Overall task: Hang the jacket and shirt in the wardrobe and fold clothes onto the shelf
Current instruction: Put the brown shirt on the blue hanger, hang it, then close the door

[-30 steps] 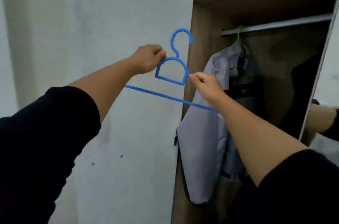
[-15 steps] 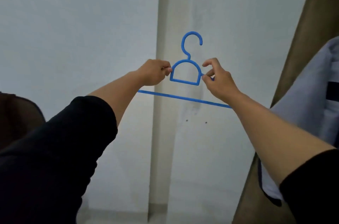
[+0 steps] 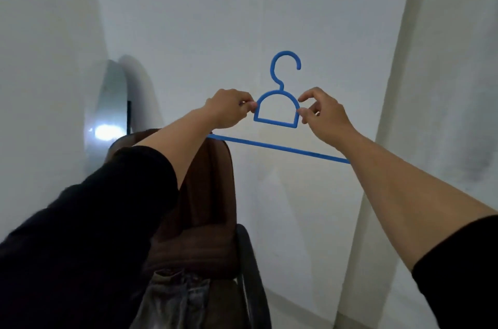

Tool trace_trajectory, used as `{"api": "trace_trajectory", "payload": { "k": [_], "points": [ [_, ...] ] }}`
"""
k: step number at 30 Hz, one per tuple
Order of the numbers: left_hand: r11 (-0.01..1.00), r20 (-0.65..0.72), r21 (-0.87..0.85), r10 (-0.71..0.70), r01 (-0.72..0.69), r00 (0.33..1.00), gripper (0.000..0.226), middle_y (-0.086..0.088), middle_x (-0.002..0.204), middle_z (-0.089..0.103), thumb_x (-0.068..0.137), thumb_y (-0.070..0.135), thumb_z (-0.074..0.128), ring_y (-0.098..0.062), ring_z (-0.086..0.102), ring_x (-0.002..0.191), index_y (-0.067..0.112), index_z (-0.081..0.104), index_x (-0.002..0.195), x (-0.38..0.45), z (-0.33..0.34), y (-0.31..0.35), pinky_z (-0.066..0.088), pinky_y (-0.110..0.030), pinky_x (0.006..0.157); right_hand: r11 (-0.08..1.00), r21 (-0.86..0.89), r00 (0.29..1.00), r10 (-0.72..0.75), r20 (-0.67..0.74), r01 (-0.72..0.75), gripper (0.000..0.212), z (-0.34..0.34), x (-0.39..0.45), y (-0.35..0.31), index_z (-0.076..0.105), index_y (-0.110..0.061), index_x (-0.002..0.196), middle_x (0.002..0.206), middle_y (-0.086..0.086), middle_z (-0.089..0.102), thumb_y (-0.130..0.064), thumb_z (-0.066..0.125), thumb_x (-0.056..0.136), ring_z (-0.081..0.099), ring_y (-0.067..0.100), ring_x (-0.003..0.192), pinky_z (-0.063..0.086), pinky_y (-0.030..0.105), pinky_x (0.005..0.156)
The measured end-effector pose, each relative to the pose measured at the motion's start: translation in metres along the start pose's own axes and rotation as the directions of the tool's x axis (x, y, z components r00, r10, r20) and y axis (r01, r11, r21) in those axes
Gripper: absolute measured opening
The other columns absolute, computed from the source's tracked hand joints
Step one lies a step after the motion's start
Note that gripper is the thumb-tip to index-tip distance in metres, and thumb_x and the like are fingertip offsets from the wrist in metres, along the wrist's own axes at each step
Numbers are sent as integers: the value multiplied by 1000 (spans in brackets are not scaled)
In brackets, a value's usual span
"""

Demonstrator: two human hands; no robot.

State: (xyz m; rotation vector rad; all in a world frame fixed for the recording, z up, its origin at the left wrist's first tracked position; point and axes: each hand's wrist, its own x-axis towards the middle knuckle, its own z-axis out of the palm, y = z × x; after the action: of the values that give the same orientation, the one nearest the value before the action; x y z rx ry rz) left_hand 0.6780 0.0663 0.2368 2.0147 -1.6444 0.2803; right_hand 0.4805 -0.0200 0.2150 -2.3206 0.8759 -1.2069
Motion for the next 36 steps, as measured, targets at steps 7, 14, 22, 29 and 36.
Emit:
{"api": "trace_trajectory", "payload": {
  "k": [7,14,22,29,36],
  "points": [
    [981,-238,42,-174,189,955,28,-2,122,53,93,29,51,-20,52,114,27,54,121,-13,-34,-133,40,-45,100,998,38,999,42,29,-43,26,96,21,-42,50,-21,113,102,21,60,-3,37,98,52,19,78,41,19,56],
    [936,-86,94,-332,339,939,26,-6,127,48,93,33,49,-25,47,119,29,59,117,-11,-13,-206,39,-46,102,993,-13,992,119,31,-119,34,148,57,-31,58,-15,116,133,10,53,4,36,97,53,24,117,46,20,74],
    [901,37,110,-426,420,904,33,-7,124,58,88,41,55,-27,52,115,24,61,115,63,64,-246,42,-46,101,993,21,989,114,98,-116,38,205,137,25,57,-11,125,136,9,52,5,39,96,50,25,124,46,33,99],
    [877,170,175,-475,448,863,47,-5,132,53,83,56,43,-30,45,123,36,53,124,157,145,-253,36,-48,106,998,10,976,57,210,-60,46,240,222,93,54,-16,132,142,7,48,3,35,95,43,22,132,35,30,108],
    [740,165,280,-665,612,729,47,-14,157,3,94,53,38,-38,0,144,41,36,140,208,195,-267,12,-62,111,1000,-4,957,19,290,-19,45,270,265,140,54,-18,133,138,9,48,0,33,98,46,24,127,35,26,105]
  ]
}}
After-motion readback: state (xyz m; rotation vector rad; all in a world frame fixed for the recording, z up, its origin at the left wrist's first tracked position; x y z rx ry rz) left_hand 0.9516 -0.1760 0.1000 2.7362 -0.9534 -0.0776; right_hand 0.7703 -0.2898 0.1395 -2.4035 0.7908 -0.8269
